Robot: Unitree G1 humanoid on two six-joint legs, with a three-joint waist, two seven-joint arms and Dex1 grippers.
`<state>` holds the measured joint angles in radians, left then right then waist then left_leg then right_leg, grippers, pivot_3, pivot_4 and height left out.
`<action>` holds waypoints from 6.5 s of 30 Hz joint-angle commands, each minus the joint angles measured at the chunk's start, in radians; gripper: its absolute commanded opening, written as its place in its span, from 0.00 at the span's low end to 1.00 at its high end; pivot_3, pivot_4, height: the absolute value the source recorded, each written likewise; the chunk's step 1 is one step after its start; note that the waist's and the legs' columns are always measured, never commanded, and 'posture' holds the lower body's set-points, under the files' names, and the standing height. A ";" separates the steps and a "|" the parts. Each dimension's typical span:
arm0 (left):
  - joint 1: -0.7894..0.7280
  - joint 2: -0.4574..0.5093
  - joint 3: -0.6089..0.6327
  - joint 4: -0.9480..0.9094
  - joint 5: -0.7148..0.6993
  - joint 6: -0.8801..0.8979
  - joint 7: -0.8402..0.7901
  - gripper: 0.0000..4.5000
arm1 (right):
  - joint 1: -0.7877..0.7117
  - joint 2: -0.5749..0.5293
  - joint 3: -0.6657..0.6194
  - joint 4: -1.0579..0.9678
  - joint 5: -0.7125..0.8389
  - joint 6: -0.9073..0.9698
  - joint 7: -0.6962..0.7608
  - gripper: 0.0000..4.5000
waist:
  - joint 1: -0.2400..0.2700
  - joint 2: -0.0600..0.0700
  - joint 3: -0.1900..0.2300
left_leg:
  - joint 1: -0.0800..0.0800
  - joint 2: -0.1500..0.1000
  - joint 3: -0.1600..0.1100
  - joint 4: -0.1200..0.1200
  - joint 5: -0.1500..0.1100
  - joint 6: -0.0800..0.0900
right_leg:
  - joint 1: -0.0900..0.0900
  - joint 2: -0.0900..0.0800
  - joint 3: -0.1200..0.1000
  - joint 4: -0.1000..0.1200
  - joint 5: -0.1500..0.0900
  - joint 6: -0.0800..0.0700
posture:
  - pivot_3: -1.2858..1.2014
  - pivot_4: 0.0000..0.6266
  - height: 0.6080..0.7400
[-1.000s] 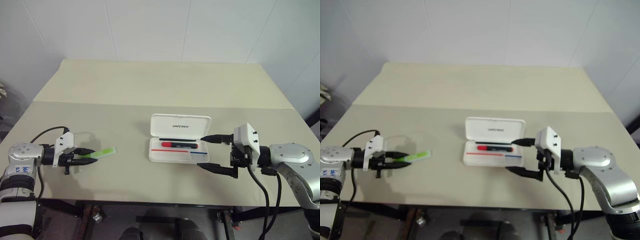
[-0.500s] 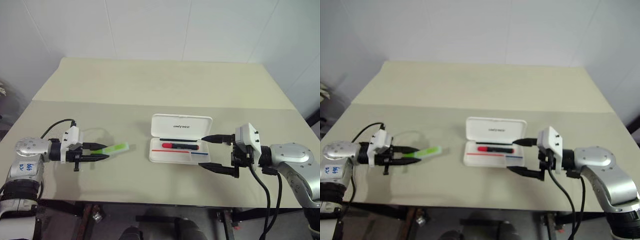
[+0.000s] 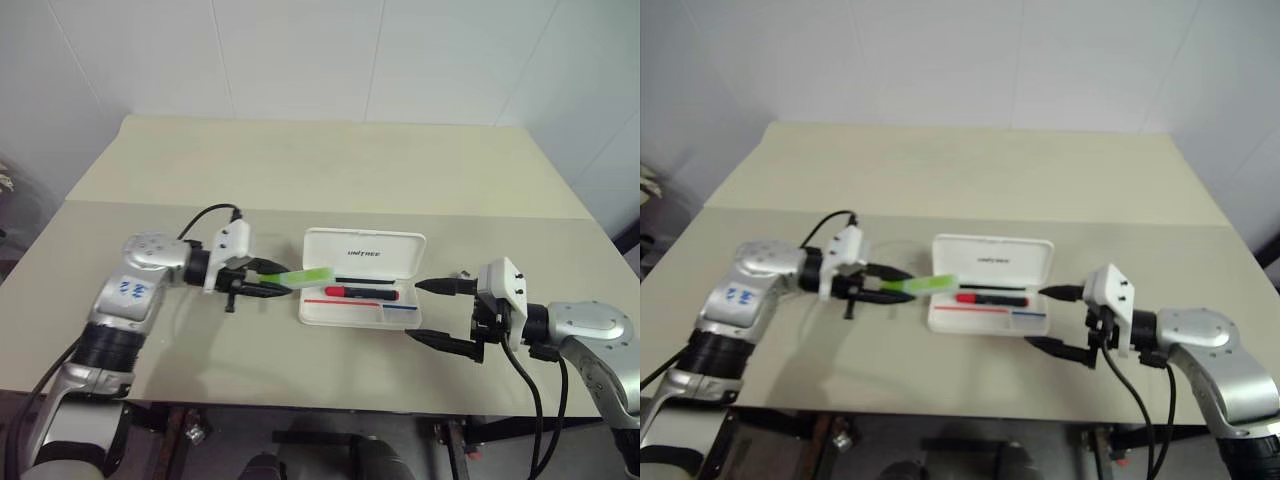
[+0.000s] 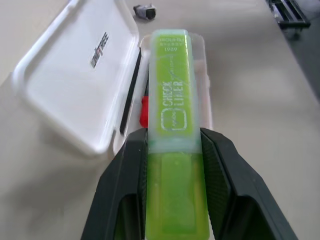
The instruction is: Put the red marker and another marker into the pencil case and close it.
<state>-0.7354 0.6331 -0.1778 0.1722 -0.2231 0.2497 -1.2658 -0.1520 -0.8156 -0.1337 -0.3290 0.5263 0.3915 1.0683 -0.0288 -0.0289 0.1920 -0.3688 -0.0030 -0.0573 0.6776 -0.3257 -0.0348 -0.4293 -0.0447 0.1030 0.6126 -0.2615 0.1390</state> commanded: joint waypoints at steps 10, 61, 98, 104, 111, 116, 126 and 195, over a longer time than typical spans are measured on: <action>-0.050 -0.098 -0.104 0.021 0.103 -0.009 0.048 0.24 | 0.096 -0.003 -0.096 -0.125 0.024 0.007 -0.085 1.00 | 0.005 0.000 0.000 | -0.001 0.000 0.000 0.000 0.000 0.000 | 0.001 0.000 0.000 -0.001 0.000 0.000 | 0.52 0.24 1.00; 0.111 -0.036 0.104 -0.150 -0.144 0.048 -0.074 0.98 | 0.027 0.269 -0.131 -0.055 -0.145 0.244 -0.740 1.00 | 0.001 0.000 0.000 | 0.000 0.000 0.000 0.001 0.000 0.000 | 0.000 -0.001 0.002 0.001 0.001 0.001 | 0.52 0.24 1.00; 0.145 0.004 0.141 -0.194 -0.179 0.038 -0.013 1.00 | -0.112 0.363 -0.125 0.101 -0.217 0.213 -0.761 0.08 | -0.024 0.003 0.000 | 0.000 -0.001 0.001 -0.012 0.002 -0.001 | -0.002 -0.001 0.001 -0.002 0.001 0.000 | 0.52 0.24 1.00; 0.147 0.004 0.136 -0.171 -0.174 0.017 -0.024 1.00 | -0.133 0.130 -0.142 0.172 -0.121 0.112 -0.398 0.08 | -0.025 0.003 0.000 | 0.001 0.000 0.000 -0.012 0.002 -0.001 | -0.001 -0.001 0.001 -0.003 0.001 0.000 | 0.52 0.24 1.00; 0.171 0.005 0.145 -0.148 -0.170 -0.052 -0.047 1.00 | -0.220 0.002 0.075 0.162 -0.088 -0.043 0.074 0.08 | -0.030 0.003 0.001 | 0.003 0.001 0.002 -0.011 0.002 -0.001 | 0.000 0.001 0.002 -0.004 0.001 0.000 | 0.52 0.24 1.00; 0.198 0.015 0.149 -0.148 -0.175 -0.064 -0.049 1.00 | -0.323 0.031 0.214 0.251 -0.148 -0.127 0.194 0.08 | -0.024 0.003 0.001 | 0.005 0.000 0.002 -0.010 0.002 -0.001 | 0.000 0.000 0.002 -0.002 0.001 0.000 | 0.52 0.24 1.00; 0.251 0.043 0.163 -0.194 -0.180 -0.064 -0.032 1.00 | -0.382 0.058 0.293 0.479 -0.243 -0.299 0.318 0.08 | -0.001 0.003 0.001 | 0.000 0.000 0.000 -0.011 0.002 -0.001 | -0.002 -0.002 0.000 -0.003 0.001 0.000 | 0.52 0.24 1.00; -0.142 -0.196 0.134 0.365 0.046 -0.147 0.378 0.01 | -0.207 0.033 -0.051 0.073 0.045 0.008 -0.006 1.00 | 0.003 0.003 0.001 | 0.000 -0.001 0.000 -0.009 0.003 -0.002 | -0.002 -0.001 0.000 0.000 0.001 0.000 | 0.52 0.24 1.00</action>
<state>-0.8313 0.4442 -0.0381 0.5317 -0.1913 0.1297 -0.8954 -0.3469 -0.7824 -0.1671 -0.2318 0.5688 0.4147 1.0746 -0.0256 -0.0261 0.1929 -0.3692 -0.0039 -0.0577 0.6683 -0.3225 -0.0364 -0.4313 -0.0461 0.1026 0.6121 -0.2602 0.1393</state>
